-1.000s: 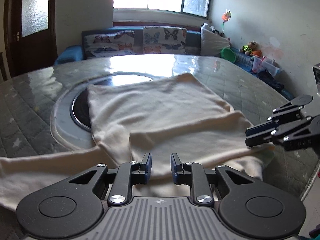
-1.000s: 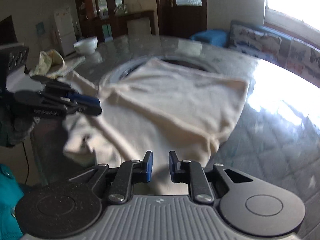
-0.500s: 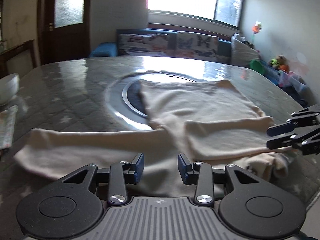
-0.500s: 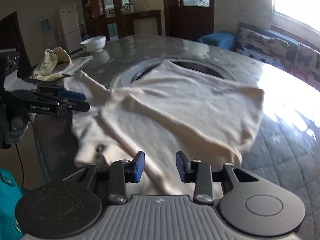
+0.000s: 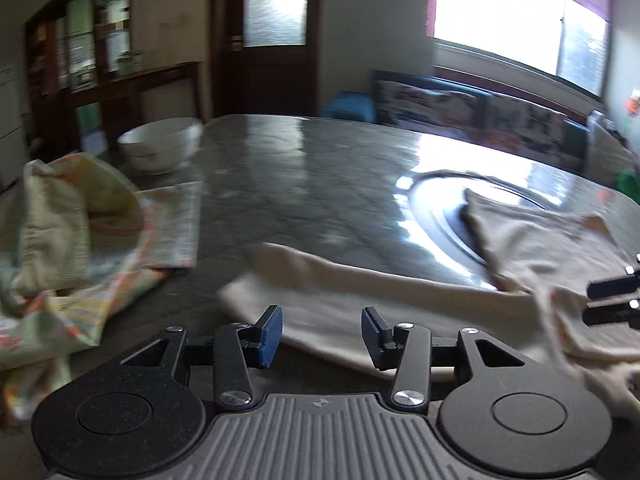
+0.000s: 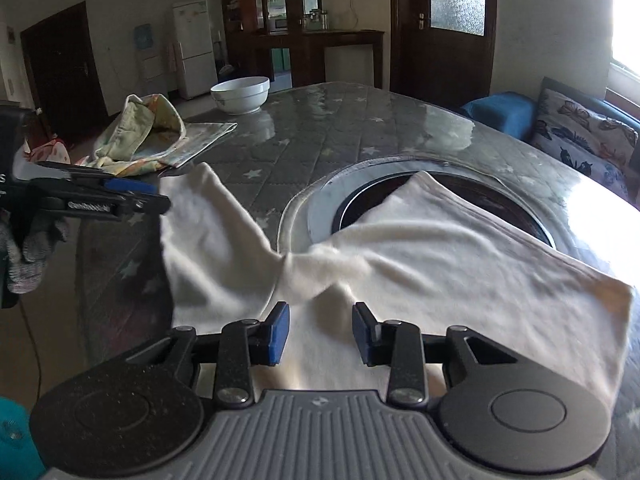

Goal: Fold clothes
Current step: 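Grasp the sweatshirt side edge with the left gripper and fold it inward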

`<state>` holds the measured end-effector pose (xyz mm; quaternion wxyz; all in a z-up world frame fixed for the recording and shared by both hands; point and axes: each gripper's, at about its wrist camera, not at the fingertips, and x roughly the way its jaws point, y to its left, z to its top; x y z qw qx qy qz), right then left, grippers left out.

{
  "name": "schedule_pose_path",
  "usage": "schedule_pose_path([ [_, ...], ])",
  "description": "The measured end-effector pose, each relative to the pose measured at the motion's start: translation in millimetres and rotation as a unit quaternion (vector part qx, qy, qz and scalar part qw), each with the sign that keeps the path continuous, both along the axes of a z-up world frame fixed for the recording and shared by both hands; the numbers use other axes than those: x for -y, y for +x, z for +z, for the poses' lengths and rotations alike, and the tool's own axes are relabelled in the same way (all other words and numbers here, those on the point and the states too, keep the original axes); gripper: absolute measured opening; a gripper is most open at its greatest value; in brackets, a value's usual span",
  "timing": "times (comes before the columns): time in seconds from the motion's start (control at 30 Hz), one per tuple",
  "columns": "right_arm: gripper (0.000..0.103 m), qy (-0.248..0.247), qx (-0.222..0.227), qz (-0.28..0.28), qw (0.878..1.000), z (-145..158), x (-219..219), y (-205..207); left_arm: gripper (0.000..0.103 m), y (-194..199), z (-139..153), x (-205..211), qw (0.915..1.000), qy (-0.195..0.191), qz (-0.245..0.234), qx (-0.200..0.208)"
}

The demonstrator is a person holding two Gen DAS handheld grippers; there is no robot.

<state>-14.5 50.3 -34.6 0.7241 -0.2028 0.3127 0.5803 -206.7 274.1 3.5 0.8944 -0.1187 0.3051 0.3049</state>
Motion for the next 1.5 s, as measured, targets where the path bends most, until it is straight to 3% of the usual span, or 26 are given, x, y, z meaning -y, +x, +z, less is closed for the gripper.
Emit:
schedule_pose_path([
  [0.13, 0.035, -0.014, -0.01, -0.002, 1.0, -14, -9, 3, 0.051, -3, -1, -18, 0.9992, -0.002, 0.039, -0.003],
  [0.3, 0.034, -0.003, -0.005, -0.001, 1.0, -4, 0, -1, 0.052, 4, -6, -31, 0.9979, -0.005, 0.065, -0.009],
  [0.53, 0.036, 0.011, 0.003, -0.005, 1.0, 10, 20, -9, 0.048, 10, -16, -45, 0.9946, -0.041, 0.095, -0.005],
  [0.63, 0.041, 0.019, 0.004, -0.014, 1.0, 16, 33, -11, 0.037, 12, -17, -45, 0.9949, -0.04, 0.093, 0.0],
  [0.7, 0.041, 0.024, 0.004, -0.021, 0.999, 19, 40, -12, 0.02, 12, -16, -47, 0.9949, -0.043, 0.091, 0.008],
  [0.73, 0.041, 0.027, 0.002, -0.025, 0.999, 19, 44, -12, 0.017, 12, -15, -47, 0.9948, -0.047, 0.089, 0.014],
  [0.87, 0.041, 0.034, -0.003, -0.042, 0.999, 21, 59, -12, 0.009, 12, 0, -42, 0.9954, -0.05, 0.068, 0.046],
  [1.1, 0.042, 0.041, -0.011, -0.081, 0.996, 19, 87, -7, 0.007, 29, 43, -12, 0.9921, -0.054, 0.004, 0.113],
  [1.3, 0.042, 0.053, -0.016, -0.107, 0.993, 19, 108, -4, 0.007, 55, 78, 25, 0.9819, -0.066, -0.082, 0.158],
  [1.5, 0.042, 0.067, -0.02, -0.132, 0.989, 17, 127, 0, 0.007, 87, 95, 74, 0.9667, -0.082, -0.178, 0.165],
])
